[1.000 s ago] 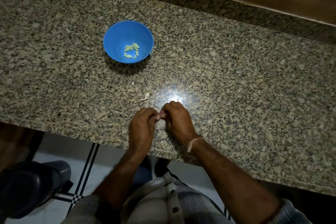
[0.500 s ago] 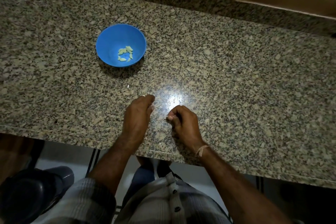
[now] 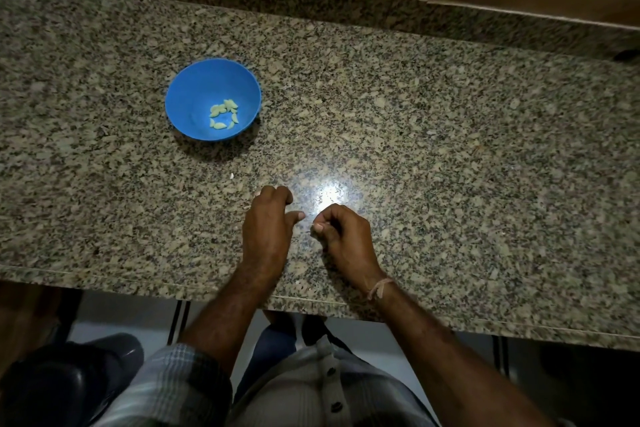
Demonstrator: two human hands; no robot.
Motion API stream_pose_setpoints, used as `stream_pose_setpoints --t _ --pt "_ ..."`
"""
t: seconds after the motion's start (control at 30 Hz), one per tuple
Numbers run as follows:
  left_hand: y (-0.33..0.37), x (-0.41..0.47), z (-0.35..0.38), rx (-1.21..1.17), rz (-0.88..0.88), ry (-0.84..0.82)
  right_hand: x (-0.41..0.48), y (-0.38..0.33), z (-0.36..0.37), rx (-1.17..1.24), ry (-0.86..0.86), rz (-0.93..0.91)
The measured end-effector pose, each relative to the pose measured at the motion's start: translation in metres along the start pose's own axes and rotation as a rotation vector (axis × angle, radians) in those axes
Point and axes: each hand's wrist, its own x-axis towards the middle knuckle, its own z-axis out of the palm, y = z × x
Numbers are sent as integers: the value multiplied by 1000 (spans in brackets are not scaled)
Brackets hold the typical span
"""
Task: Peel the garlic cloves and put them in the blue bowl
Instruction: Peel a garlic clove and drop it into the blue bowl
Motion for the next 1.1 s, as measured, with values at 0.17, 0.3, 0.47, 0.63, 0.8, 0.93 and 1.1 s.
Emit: stream_pose_setpoints --t 0.17,0.3,0.47,0.63,0.8,0.93,1.1 --pt "5 1 2 52 8 3 1 -1 0 43 0 71" --pt "3 -2 -7 -92 -91 38 4 -2 -3 91 3 137" --pt "-35 -44 -32 -238 -79 142 6 1 -5 100 7 151" --pt "-46 -62 -19 -182 -99 29 8 -4 -2 40 25 130" --pt "-42 -56 -15 -151 -94 12 8 -4 -2 11 12 127" --pt "-40 -52 -17 -102 -82 -16 6 -5 0 -9 18 115" --pt "-34 -42 -24 -64 -94 -107 3 -9 5 -30 12 105"
